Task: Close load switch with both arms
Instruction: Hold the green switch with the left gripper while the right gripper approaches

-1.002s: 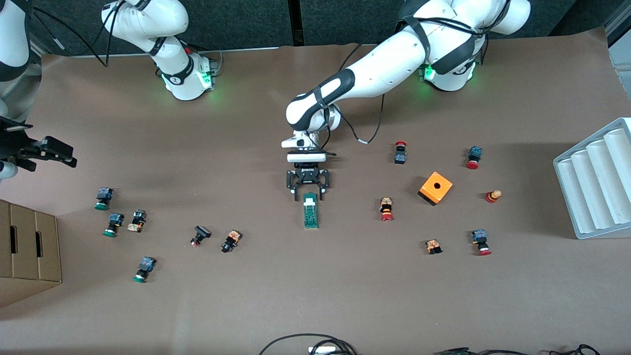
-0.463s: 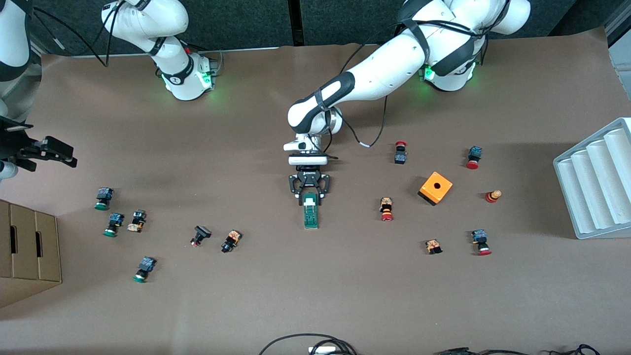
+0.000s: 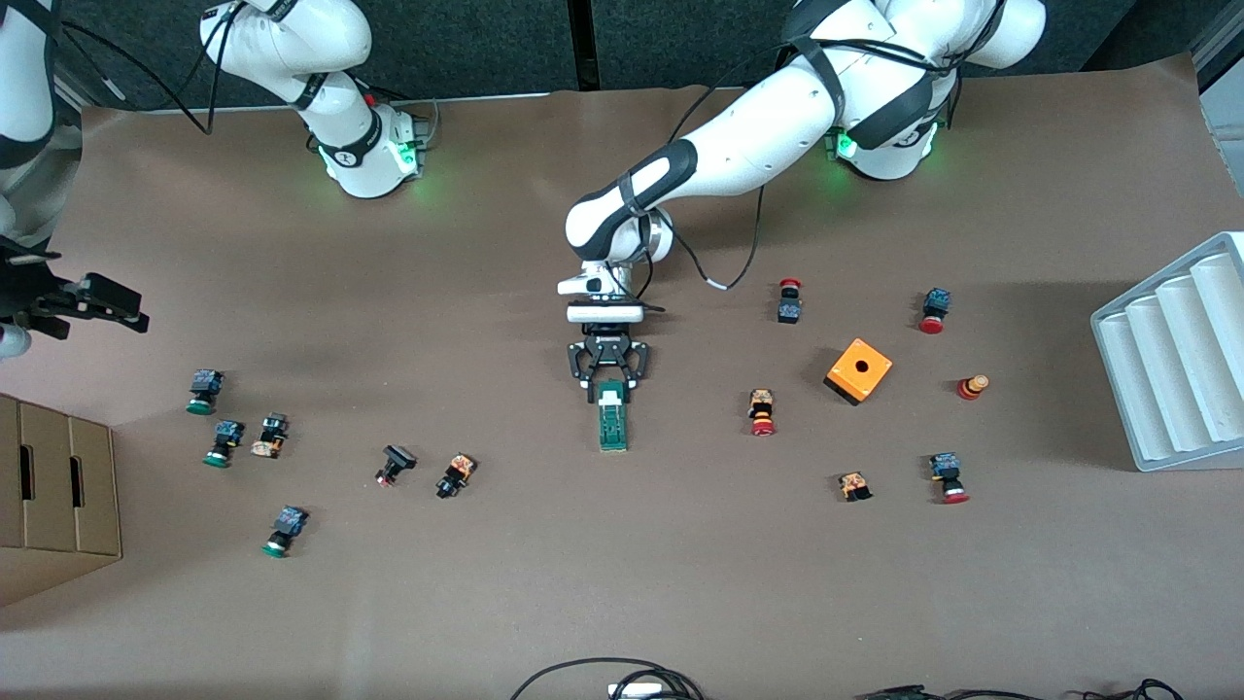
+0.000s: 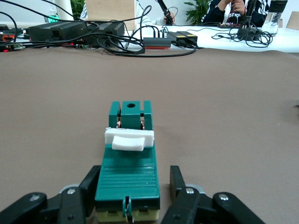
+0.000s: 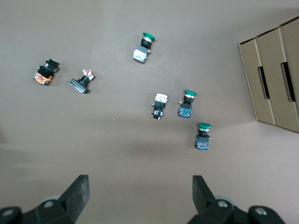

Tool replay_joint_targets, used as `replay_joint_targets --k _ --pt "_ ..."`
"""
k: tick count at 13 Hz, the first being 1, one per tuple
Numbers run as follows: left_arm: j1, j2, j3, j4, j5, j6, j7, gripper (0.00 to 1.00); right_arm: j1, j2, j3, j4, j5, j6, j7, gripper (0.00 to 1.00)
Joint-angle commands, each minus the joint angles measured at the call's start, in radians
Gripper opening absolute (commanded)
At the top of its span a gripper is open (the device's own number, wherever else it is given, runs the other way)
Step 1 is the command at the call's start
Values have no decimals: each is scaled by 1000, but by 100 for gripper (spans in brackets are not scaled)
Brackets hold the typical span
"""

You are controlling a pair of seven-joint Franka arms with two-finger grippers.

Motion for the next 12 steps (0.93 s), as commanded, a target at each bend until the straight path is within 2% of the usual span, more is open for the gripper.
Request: replay_joint_targets --k 1,4,6,8,12 --pt "-26 21 9 20 16 -48 -38 66 21 52 8 22 14 -11 0 100" --pt "-28 30 9 20 20 -65 -43 66 46 70 9 20 17 -28 -14 100" --pt "-43 33 11 23 19 -70 -44 66 98 78 9 25 66 -19 16 100" --pt "-45 40 11 24 30 -70 -67 67 119 109 15 36 126 2 111 100" --pt "-45 41 14 20 48 -77 -69 67 260 161 22 37 143 88 396 100"
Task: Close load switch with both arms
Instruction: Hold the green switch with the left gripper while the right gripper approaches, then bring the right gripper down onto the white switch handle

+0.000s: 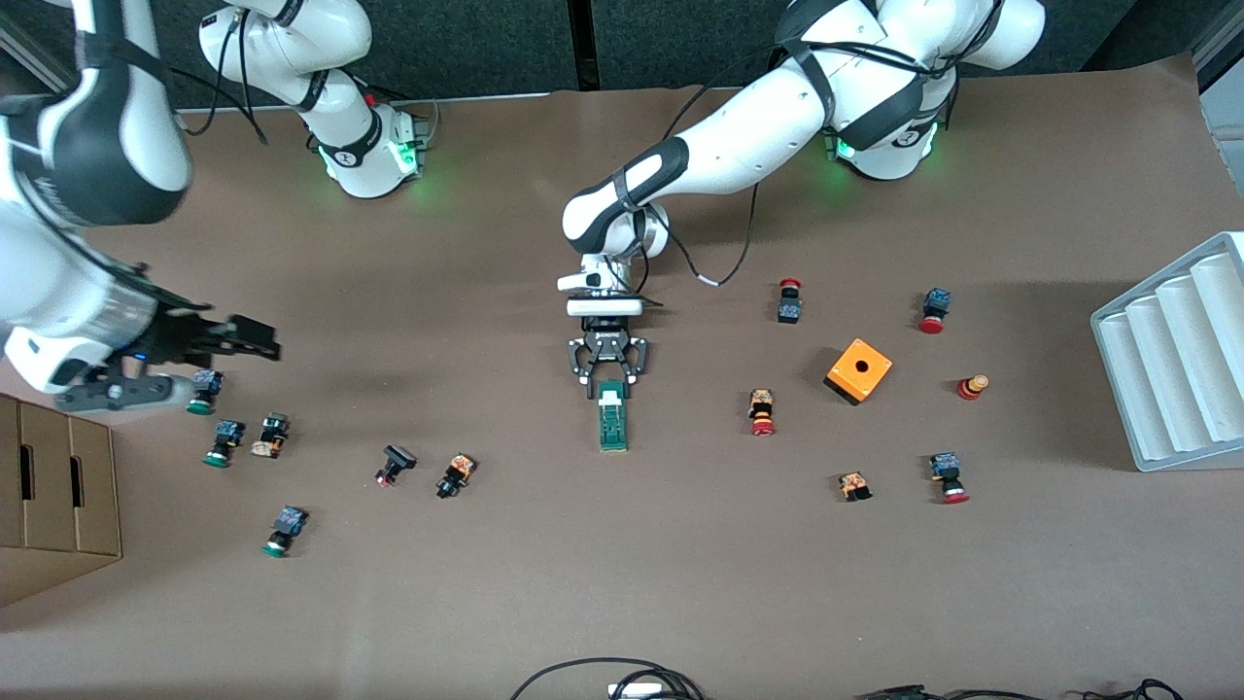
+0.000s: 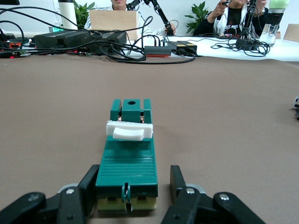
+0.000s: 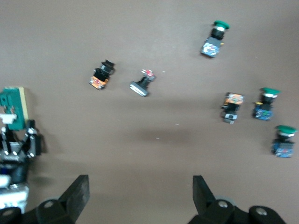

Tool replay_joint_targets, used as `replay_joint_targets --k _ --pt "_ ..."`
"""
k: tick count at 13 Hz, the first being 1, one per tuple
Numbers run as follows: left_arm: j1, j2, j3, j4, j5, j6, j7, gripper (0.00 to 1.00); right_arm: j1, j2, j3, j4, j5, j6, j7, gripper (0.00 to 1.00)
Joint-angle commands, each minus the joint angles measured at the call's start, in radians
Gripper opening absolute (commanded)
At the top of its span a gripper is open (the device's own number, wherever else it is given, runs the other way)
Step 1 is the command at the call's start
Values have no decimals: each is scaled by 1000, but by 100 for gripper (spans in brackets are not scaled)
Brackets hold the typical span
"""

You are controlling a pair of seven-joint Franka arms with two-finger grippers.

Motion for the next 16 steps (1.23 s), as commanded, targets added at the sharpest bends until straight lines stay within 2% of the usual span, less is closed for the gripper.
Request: replay_joint_targets --k 1,3,6,8,10,11,14,16 --pt "-18 21 11 20 21 -20 -26 66 92 62 -5 33 25 53 194 100" --pt "-24 35 11 21 27 -39 -26 66 148 122 -5 60 83 95 329 100" --pt "-25 38 11 21 35 -45 -26 66 235 221 -5 129 116 152 544 100" --pt "-25 40 11 20 36 -50 -26 66 287 281 -6 145 174 236 671 100" --pt "-25 44 11 20 38 -53 -26 65 316 344 -6 172 179 303 782 100" --pt "-25 44 11 20 38 -54 -26 65 371 381 -12 203 179 331 838 100" --pt "-28 43 35 18 50 -54 -26 64 447 511 -25 341 179 371 1105 100" --pt "-39 43 43 18 49 -56 -26 63 480 562 -25 359 183 447 1272 100"
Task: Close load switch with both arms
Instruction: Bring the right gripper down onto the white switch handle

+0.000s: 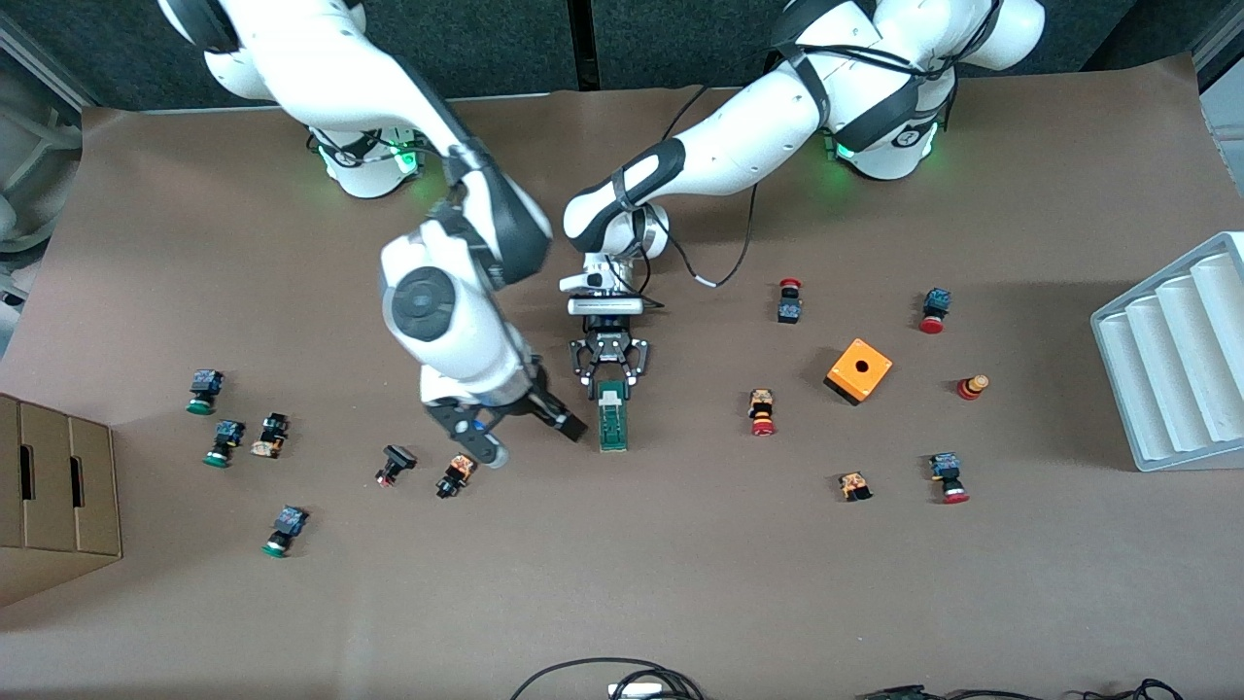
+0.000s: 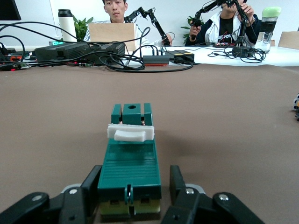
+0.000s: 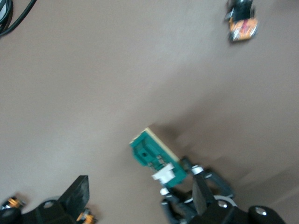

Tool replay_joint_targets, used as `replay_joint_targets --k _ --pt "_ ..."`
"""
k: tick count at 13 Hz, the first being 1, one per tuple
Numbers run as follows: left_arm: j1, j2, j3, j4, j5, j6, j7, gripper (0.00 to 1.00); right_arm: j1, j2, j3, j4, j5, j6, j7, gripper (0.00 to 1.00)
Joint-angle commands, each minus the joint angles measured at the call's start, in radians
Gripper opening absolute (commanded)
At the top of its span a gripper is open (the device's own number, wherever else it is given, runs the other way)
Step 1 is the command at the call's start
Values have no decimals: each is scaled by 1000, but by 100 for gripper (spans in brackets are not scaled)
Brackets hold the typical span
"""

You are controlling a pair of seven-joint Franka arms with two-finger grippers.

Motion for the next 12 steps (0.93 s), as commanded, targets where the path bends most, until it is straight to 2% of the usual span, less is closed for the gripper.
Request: replay_joint_targets --k 1,5,7,10,11,12 --pt "-23 28 25 18 11 -15 -21 62 36 100 -15 77 28 85 163 100" --pt "-23 26 25 16 11 -15 -21 62 65 169 -12 77 32 176 306 100" --pt "-23 26 25 16 11 -15 -19 62 63 169 -12 53 104 176 317 100" --pt "-23 25 25 12 11 -15 -19 62 68 157 -12 -29 148 176 335 94" --pt "-23 25 25 12 11 -15 -19 63 74 154 -10 -55 148 176 338 87" --pt "-23 26 25 12 11 -15 -19 63 79 152 -10 -73 149 174 340 84"
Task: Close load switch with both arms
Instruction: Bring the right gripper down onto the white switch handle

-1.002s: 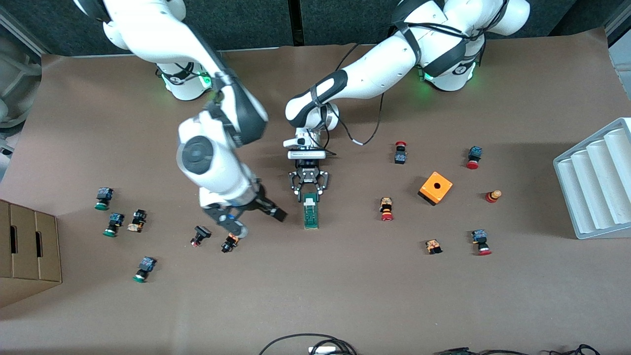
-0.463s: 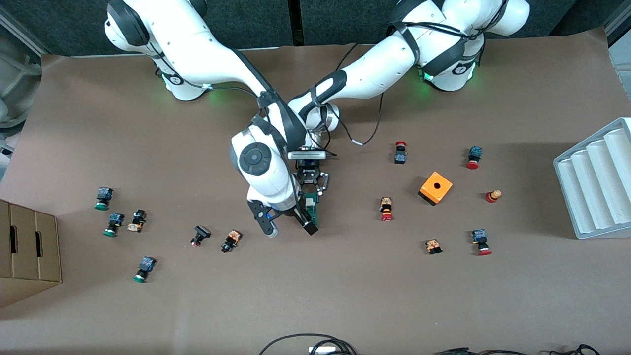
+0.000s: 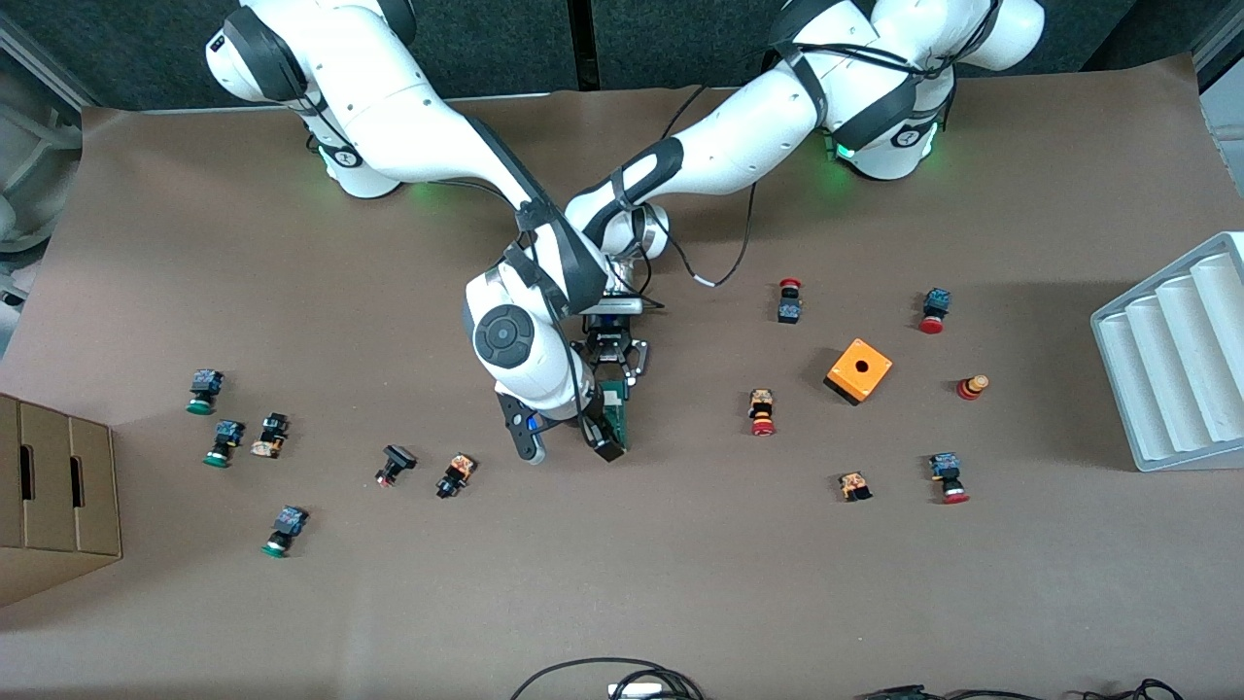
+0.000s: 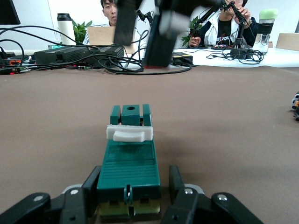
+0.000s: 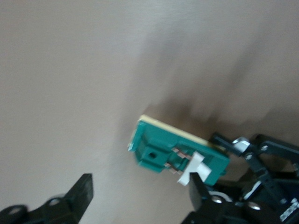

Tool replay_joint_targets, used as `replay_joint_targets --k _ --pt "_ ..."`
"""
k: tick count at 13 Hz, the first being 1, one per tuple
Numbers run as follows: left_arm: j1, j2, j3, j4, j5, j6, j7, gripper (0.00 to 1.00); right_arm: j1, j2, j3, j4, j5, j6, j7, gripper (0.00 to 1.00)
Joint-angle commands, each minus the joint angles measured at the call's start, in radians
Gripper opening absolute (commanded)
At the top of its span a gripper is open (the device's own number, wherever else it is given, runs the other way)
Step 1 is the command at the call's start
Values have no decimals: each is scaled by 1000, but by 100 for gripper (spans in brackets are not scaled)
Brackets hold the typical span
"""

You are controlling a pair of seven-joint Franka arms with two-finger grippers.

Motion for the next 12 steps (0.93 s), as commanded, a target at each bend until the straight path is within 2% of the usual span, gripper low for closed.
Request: replay_joint_targets --k 1,4,5,12 --pt "-11 25 13 11 8 -12 -18 64 17 -12 -6 -55 31 -1 18 80" --pt "-10 25 14 10 8 -12 -17 64 20 -12 -1 -61 68 -10 43 70" --pt "-11 23 14 6 8 -12 -17 64 33 -10 -1 -68 68 -10 47 63" --pt "-11 22 26 -4 12 -14 -15 63 57 -50 0 -141 68 -9 58 62"
